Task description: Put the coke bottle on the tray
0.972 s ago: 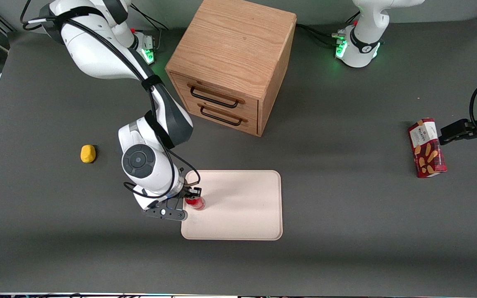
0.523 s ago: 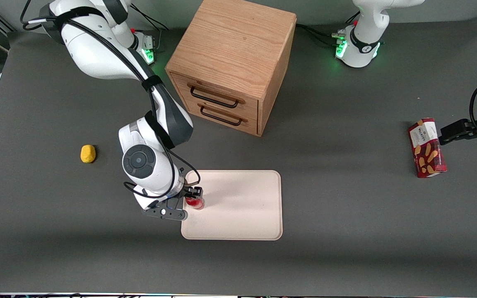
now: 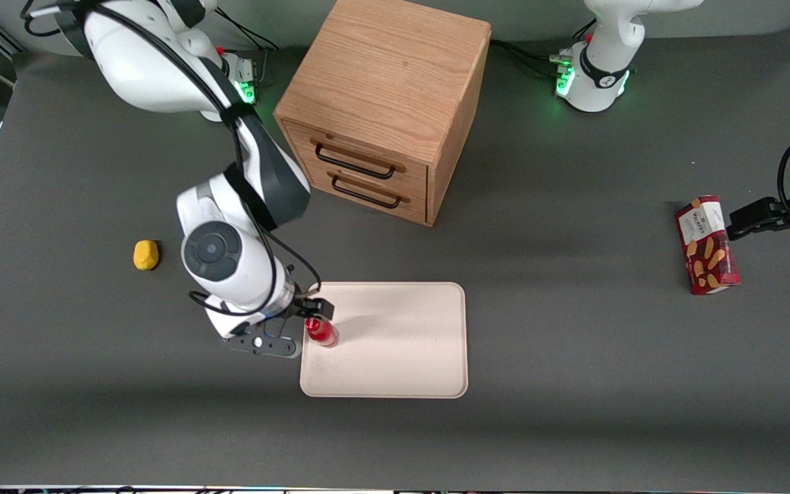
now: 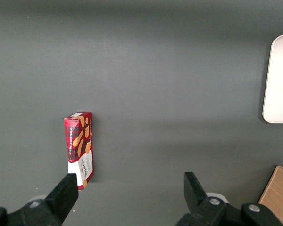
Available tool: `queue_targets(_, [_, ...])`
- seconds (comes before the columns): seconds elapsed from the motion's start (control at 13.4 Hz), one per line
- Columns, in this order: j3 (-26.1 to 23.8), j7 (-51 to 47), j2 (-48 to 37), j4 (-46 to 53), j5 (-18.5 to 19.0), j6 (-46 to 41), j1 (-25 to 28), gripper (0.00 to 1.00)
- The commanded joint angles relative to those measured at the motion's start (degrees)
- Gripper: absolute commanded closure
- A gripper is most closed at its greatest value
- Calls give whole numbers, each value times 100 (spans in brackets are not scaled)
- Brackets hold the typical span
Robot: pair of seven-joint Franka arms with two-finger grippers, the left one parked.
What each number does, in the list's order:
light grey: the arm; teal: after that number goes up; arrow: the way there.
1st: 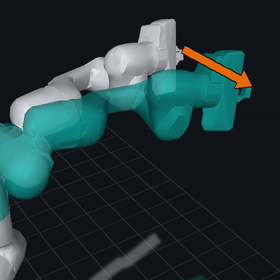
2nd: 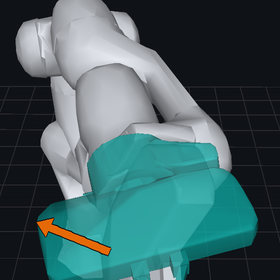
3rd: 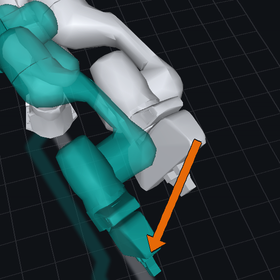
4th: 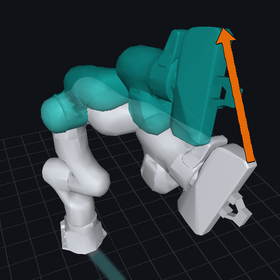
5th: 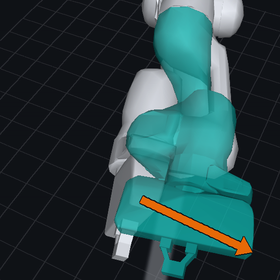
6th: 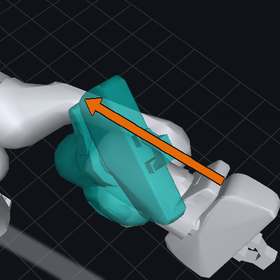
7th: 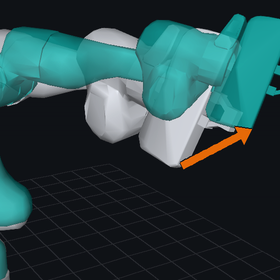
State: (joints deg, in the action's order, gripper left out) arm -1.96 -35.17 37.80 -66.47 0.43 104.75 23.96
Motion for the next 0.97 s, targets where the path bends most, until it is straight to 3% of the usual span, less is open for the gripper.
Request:
queue_targets(0.0, [20,-139,-693,-112,63,-743,56,0])
queue_targets(0.45, [20,-43,-1968,-200,63,-2246,-127,0])
queue_targets(0.6, [-41,106,-2389,-566,-7,-2327,-505,0])
queue_targets(0.9, [-94,1449,-3313,-1525,-8,-2239,-1321,0])
